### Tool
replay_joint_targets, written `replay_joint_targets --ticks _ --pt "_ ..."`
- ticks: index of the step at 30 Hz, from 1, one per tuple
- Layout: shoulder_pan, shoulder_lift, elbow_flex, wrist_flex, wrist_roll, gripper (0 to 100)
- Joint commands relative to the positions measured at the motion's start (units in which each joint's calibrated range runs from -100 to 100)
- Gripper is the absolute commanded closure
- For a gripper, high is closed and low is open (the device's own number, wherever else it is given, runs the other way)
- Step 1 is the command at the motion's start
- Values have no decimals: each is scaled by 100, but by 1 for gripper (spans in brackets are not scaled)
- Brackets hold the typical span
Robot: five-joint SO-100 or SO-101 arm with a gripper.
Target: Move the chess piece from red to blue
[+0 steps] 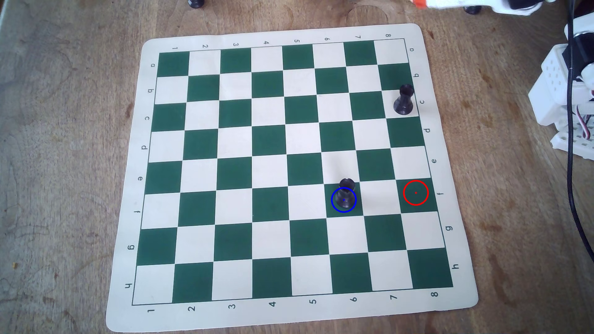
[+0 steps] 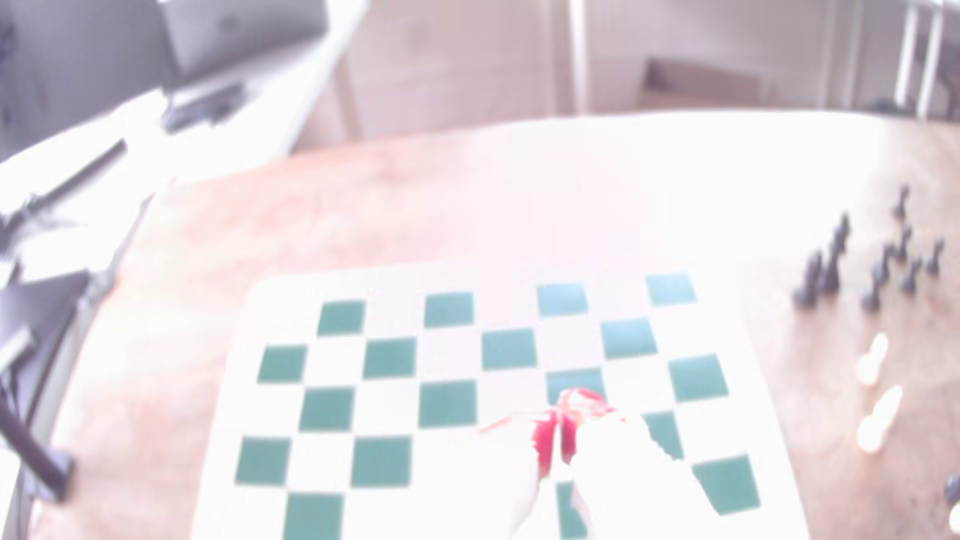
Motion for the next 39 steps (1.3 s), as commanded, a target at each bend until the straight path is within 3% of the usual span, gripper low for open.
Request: replay_joint_targets --ticks 1,5,11,17,20,24,27,39 --pt "338 -908 1579 -3286 78 99" --pt "557 -1094 2223 -4646 117 99" --pt "627 -967 4072 -9011 215 100" --pt "635 -1434 5197 -10927 298 99" --pt "588 -1162 5197 -12385 274 98" --pt "455 -1009 5197 -13737 220 91" --pt "205 -1043 5197 -14310 308 100" --pt "158 -2147 5197 -14310 313 100"
